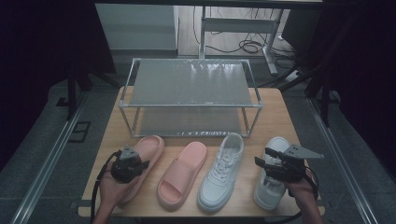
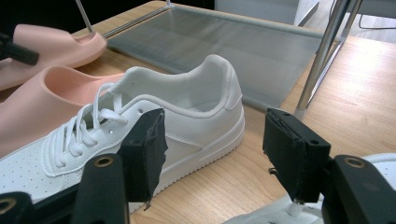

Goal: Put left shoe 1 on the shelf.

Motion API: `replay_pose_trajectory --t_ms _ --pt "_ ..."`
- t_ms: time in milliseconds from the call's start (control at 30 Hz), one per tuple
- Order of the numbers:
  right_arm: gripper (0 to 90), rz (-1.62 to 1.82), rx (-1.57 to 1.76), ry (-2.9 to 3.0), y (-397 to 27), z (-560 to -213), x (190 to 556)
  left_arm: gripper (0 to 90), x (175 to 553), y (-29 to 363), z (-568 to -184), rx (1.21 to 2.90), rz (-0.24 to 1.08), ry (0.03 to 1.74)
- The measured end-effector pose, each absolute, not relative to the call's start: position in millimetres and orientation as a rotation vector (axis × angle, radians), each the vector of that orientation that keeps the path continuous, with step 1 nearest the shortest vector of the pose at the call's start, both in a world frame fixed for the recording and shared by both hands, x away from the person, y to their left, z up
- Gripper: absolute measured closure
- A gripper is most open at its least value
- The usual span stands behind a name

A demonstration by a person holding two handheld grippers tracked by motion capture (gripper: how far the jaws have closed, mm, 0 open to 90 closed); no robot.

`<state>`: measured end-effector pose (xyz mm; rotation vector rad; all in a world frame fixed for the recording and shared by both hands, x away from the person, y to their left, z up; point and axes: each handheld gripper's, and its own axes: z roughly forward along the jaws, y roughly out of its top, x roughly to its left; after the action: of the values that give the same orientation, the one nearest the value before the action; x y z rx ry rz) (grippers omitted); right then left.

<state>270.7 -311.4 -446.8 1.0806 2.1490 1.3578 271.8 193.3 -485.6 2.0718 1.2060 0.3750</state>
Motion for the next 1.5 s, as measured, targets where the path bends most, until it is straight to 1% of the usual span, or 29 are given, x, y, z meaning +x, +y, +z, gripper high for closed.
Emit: replay_pose_trajectory --t_ms 167,833,967,1233,1500 --pt "39.6 1.360 1.081 2.144 -312.3 -446.1 270.4 83.4 283.9 181.3 -478.8 2.076 0.392 1.188" --pt "39.6 1.359 1.082 2.147 -312.6 -447.0 271.2 83.5 344.6 146.4 -474.7 2.079 0.446 1.164" --pt "39.6 1.357 1.082 2.152 -311.9 -448.0 271.6 83.5 360.9 139.6 -477.5 2.081 0.470 1.168" --pt "39.7 1.357 1.086 2.150 -312.7 -448.0 271.8 83.5 377.9 131.9 -490.8 2.069 0.474 1.178" --pt "39.6 1.355 1.088 2.151 -312.9 -448.4 272.0 83.5 389.2 122.4 -494.3 2.081 0.480 1.185"
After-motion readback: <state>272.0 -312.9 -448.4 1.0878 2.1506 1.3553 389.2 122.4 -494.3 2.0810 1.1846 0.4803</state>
